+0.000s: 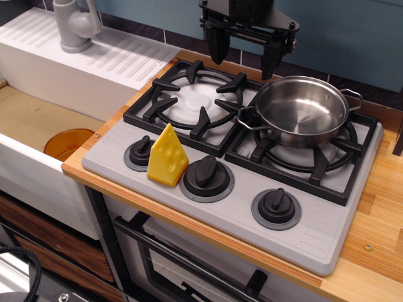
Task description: Put pot or pan on stove and put cheese in pot or pan
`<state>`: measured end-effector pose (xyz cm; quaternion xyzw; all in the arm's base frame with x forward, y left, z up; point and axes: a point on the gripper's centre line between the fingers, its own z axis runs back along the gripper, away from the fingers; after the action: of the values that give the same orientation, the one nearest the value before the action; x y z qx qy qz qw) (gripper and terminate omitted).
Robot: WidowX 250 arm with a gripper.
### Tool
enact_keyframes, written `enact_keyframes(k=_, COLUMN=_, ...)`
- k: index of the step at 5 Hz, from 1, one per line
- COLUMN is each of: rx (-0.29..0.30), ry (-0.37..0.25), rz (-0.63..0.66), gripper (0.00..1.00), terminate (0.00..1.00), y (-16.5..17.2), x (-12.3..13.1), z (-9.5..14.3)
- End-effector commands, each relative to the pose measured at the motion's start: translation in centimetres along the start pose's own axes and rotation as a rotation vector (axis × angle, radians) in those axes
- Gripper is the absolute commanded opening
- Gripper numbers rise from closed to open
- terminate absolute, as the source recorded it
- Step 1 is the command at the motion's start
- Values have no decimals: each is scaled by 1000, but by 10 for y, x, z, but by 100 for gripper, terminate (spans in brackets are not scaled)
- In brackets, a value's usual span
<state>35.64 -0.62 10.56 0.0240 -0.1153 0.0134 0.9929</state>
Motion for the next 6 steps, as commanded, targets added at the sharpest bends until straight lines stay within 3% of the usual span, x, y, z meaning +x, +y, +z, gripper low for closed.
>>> enact_keyframes(k=1, rx=0, ry=0, rz=0, gripper=100, terminate=0, y=0, x=0, z=0)
enact_keyframes(k=5, rx=-89, ry=-110, rz=-4, gripper=100, terminate=0, y=-8, x=12, z=-54)
enact_keyframes(k=6, rx=-72, ry=-97, rz=3, gripper=0, terminate=0, y=-10, x=17, z=-59)
